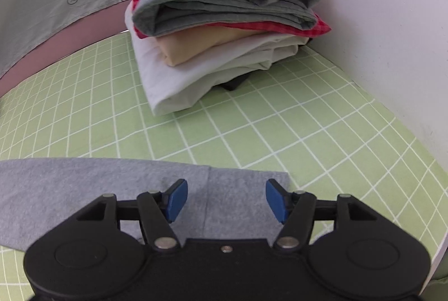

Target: Fold clothes

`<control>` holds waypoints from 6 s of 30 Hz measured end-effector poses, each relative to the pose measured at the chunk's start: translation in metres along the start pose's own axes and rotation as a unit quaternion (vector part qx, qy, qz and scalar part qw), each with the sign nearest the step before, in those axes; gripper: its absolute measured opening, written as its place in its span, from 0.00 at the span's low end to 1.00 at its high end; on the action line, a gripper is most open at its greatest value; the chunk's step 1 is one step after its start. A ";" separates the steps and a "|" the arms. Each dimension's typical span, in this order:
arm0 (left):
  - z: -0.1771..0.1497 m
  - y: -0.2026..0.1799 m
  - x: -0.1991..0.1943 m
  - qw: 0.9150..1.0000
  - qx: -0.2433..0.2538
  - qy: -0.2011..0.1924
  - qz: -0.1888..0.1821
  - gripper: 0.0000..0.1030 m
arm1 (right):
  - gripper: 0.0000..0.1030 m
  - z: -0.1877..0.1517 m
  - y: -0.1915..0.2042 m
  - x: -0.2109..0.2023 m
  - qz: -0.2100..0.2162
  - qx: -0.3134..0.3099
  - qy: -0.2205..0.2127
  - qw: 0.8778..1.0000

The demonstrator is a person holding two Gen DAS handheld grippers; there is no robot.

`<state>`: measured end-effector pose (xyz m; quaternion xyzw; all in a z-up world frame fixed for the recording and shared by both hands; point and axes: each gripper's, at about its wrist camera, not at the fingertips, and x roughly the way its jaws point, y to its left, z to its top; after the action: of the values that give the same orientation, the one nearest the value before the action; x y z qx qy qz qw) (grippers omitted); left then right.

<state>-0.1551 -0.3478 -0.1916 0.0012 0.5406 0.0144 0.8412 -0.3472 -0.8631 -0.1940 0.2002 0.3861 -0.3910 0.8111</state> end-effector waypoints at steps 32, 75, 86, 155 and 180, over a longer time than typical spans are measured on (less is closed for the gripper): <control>0.006 -0.005 0.005 0.997 -0.067 0.012 0.039 1.00 | 0.05 0.023 -0.038 0.001 -0.088 -0.071 -0.051 0.992; 0.171 0.129 0.045 0.999 0.039 -0.034 -0.013 1.00 | 0.30 -0.035 0.392 -0.033 0.163 -0.205 -0.034 0.964; 0.193 0.126 0.083 1.000 0.016 -0.005 -0.006 1.00 | 0.12 -0.035 0.418 -0.010 0.178 -0.276 -0.017 0.944; 0.308 0.338 0.001 0.954 -0.149 -0.256 -0.036 0.13 | 1.00 -0.119 0.468 -0.054 0.113 -0.160 -0.003 0.981; 0.273 0.412 0.054 0.959 -0.224 -0.146 0.097 0.50 | 1.00 -0.123 0.469 -0.055 0.109 -0.151 -0.017 0.982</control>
<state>0.1064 0.0695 -0.1196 -0.1332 0.3924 0.2165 0.8840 -0.0566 -0.4713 -0.2163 0.1095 0.4024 -0.2412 0.8763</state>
